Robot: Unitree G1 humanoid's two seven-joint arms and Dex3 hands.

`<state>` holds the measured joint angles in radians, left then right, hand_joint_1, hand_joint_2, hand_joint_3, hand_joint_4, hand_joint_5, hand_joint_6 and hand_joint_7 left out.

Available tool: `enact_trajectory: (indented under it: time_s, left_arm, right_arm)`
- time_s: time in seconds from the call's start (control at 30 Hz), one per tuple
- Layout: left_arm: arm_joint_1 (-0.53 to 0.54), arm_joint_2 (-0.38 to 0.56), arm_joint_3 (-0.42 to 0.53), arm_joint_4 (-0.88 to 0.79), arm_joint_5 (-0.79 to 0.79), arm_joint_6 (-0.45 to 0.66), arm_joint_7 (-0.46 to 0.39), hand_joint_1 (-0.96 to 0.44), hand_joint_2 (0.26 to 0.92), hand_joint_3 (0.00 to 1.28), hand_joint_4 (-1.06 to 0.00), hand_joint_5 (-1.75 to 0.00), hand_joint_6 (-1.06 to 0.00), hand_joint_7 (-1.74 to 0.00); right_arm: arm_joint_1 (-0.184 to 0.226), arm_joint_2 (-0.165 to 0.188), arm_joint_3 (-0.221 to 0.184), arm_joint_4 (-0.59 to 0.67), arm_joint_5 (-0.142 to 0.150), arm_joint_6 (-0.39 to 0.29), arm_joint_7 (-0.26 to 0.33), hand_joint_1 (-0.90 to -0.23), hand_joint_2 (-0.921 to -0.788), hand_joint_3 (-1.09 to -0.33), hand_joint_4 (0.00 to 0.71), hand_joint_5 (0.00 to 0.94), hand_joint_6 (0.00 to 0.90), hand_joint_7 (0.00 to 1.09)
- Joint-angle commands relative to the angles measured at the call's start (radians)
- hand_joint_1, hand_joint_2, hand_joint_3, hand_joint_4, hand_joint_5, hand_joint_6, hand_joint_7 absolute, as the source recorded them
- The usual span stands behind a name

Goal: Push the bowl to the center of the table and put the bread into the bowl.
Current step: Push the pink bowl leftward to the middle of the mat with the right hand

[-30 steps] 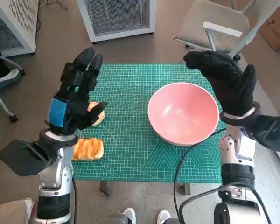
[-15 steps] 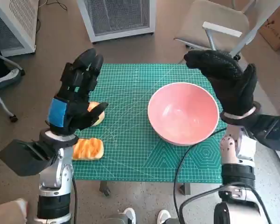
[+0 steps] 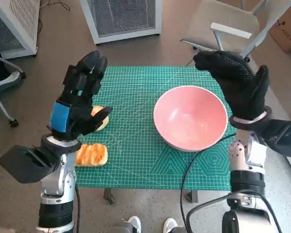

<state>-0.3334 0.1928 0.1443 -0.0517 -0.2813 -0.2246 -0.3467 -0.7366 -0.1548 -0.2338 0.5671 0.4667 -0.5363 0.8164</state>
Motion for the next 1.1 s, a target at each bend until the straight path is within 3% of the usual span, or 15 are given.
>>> enact_trajectory:
  time_s: [0.03, 0.23, 0.37, 0.57, 0.83, 1.1]
  left_arm:
    - [-0.007, 0.000, -0.001, 0.007, 0.010, -0.017, 0.005, -0.50, 0.921, 0.17, -0.13, -0.13, 0.00, -0.59]
    - [-0.007, 0.001, -0.003, 0.016, 0.013, -0.023, 0.003, -0.50, 0.921, 0.17, -0.11, -0.12, 0.00, -0.60]
    - [-0.008, 0.005, -0.002, 0.029, 0.014, -0.034, -0.002, -0.52, 0.921, 0.17, -0.10, -0.11, 0.00, -0.60]
    - [-0.005, 0.009, -0.001, 0.031, 0.012, -0.041, -0.004, -0.53, 0.921, 0.17, -0.09, -0.11, 0.00, -0.60]
    - [-0.002, 0.008, -0.002, 0.029, 0.015, -0.043, -0.002, -0.53, 0.921, 0.17, -0.08, -0.10, 0.00, -0.60]
    - [0.002, 0.009, -0.003, 0.023, 0.014, -0.040, -0.002, -0.53, 0.921, 0.17, -0.08, -0.09, 0.00, -0.60]
  right_arm:
    - [-0.008, -0.022, -0.017, 0.076, -0.033, -0.045, -0.030, -0.625, -0.921, -0.682, 0.176, 0.002, 0.010, 0.49]
    - [-0.072, -0.061, -0.056, 0.235, -0.053, -0.100, -0.069, -0.631, -0.921, -0.694, 0.169, 0.001, 0.054, 0.41]
    - [-0.125, -0.099, -0.081, 0.387, -0.082, -0.131, -0.127, -0.644, -0.921, -0.696, 0.165, 0.000, 0.085, 0.35]
    - [-0.176, -0.135, -0.100, 0.540, -0.114, -0.139, -0.184, -0.646, -0.921, -0.712, 0.162, 0.000, 0.111, 0.30]
    - [-0.207, -0.166, -0.113, 0.658, -0.148, -0.108, -0.242, -0.633, -0.921, -0.737, 0.152, 0.000, 0.119, 0.28]
    - [-0.207, -0.175, -0.122, 0.707, -0.177, -0.072, -0.294, -0.612, -0.921, -0.759, 0.115, 0.000, 0.105, 0.25]
